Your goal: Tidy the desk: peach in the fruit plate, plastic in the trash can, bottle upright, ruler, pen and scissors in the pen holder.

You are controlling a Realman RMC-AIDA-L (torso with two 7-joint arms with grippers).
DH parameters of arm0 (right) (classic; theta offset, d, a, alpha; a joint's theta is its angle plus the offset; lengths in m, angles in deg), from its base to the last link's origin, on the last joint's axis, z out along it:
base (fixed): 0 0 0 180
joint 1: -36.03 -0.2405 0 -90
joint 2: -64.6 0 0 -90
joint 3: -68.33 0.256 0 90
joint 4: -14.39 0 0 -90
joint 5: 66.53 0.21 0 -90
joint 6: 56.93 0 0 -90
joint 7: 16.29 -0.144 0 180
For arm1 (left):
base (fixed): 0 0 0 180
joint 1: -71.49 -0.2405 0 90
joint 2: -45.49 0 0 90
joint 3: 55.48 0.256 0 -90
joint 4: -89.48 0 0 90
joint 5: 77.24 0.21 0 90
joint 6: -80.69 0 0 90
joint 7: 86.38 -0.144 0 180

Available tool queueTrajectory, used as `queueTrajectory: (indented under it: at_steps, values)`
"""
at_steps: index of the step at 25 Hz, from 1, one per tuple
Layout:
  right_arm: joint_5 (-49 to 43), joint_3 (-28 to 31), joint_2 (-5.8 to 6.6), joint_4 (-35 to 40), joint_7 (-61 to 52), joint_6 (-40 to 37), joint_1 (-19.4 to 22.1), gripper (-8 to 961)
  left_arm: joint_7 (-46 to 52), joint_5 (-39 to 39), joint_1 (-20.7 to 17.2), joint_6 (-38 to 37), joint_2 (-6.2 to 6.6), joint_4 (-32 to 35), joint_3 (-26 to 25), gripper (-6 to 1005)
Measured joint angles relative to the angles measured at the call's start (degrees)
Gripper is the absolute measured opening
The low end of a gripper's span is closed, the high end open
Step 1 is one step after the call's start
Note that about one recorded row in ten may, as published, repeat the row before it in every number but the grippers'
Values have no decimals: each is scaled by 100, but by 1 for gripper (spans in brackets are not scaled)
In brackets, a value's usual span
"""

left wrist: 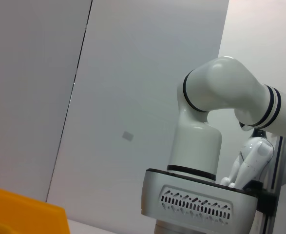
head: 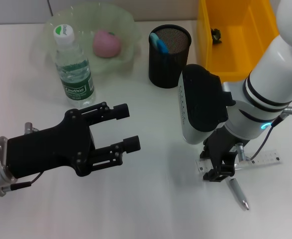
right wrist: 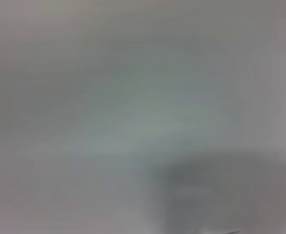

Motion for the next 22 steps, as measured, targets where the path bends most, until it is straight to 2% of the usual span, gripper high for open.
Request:
queueTrajectory:
  at_steps: [7,22]
  values:
    - [0,-46,0,31,-1,-2,20,454,-3,0,-7,-11,0,0,0,704]
    - [9,-37,0,134,-1,2,93,405,-3,0,-17,-44,0,0,0,704]
